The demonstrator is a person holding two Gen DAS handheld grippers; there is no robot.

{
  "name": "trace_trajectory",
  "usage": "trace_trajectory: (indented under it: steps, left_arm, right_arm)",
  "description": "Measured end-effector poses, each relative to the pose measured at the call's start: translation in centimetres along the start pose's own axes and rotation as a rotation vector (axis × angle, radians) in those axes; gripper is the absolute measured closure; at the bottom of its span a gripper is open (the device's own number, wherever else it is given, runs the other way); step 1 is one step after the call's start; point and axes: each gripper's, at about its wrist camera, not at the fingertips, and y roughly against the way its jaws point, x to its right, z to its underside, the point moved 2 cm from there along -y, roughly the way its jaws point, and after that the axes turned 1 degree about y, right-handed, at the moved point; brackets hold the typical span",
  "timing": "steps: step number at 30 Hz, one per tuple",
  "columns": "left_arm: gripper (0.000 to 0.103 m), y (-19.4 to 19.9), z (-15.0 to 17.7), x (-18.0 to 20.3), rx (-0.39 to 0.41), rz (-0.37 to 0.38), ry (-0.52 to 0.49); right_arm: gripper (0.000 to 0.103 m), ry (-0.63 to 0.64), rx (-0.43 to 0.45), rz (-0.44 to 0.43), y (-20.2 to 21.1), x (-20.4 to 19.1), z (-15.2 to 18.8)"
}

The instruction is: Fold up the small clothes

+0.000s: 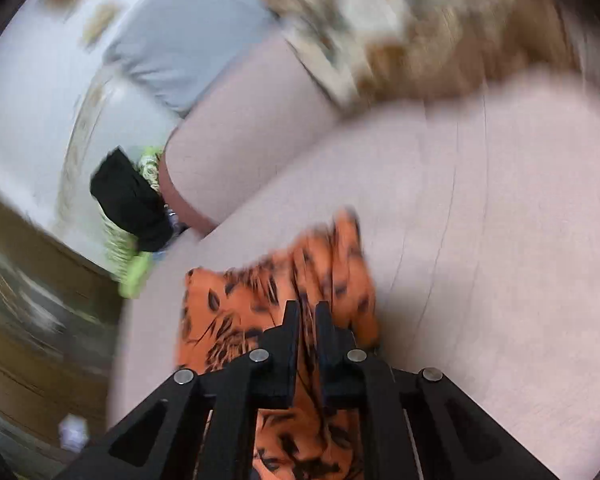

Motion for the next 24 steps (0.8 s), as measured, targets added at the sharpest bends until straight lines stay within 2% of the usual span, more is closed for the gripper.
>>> trace_trajectory:
  steps: [2,3,4,5,6,8,9,11,12,13,15,17,19,24]
  left_arm:
    - [0.005,0.0,-0.1,-0.3,-0.004,0.011,0.002]
    - [0.005,0.0,0.0,-0.5,-0.008,0.017,0.013]
    - [0.005,-0.1,0.0,-0.7,-0.011,0.022,0.026]
    - [0.005,-0.1,0.0,-0.7,-0.014,0.025,0.034]
    - [0.005,-0.1,-0.1,-0.7,-0.013,0.024,0.032]
    - [0.004,-0.1,-0.1,-0.5,-0.009,0.016,0.017]
    - [0.004,-0.1,-0.1,-0.4,-0.007,0.010,0.014]
    - [0.004,-0.1,-0.1,-0.2,-0.006,0.006,0.013]
    - [0.004,-0.1,-0.1,-0.2,-0.008,0.007,0.010]
    - [0.004,-0.1,-0.1,-0.2,-0.010,0.004,0.006]
    - [0.004,0.2,-0.1,-0.2,-0.004,-0.002,-0.002]
    - [0.004,0.3,-0.1,-0.1,-0.001,-0.010,-0.011]
    - [0.004,0.3,-0.1,0.0,0.002,-0.017,-0.017]
    - [0.004,0.4,-0.1,0.3,0.007,-0.035,-0.033]
  right_arm:
    - [0.088,0.000,0.054,-0.042,0.2,-0.4,-0.7]
    - [0.073,0.005,0.064,-0.058,-0.8,-1.5,-1.0]
    - [0.049,0.012,0.071,-0.075,-1.0,-1.9,-1.2]
    - [0.040,0.031,0.096,-0.092,-1.4,-2.7,-1.2]
    - [0.039,0.058,0.101,-0.101,-2.3,-4.2,-1.0]
    - [0.039,0.112,0.055,-0.113,-3.7,-5.8,-0.4]
    - [0.042,0.143,0.022,-0.089,-4.8,-6.5,0.2]
    - [0.049,0.205,-0.061,0.055,-7.6,-6.7,1.5]
    - [0.064,0.234,-0.122,0.162,-9.6,-5.9,2.2]
    - [0.077,0.229,-0.121,0.191,-10.0,-5.3,2.4]
    - [0.078,0.162,-0.121,0.150,-9.1,-5.0,1.7]
    - [0.079,0.143,-0.114,0.145,-7.8,-5.4,1.2]
    - [0.075,0.174,-0.096,0.149,-6.8,-6.0,1.4]
    - [0.075,0.284,-0.082,0.121,-5.5,-8.5,2.5]
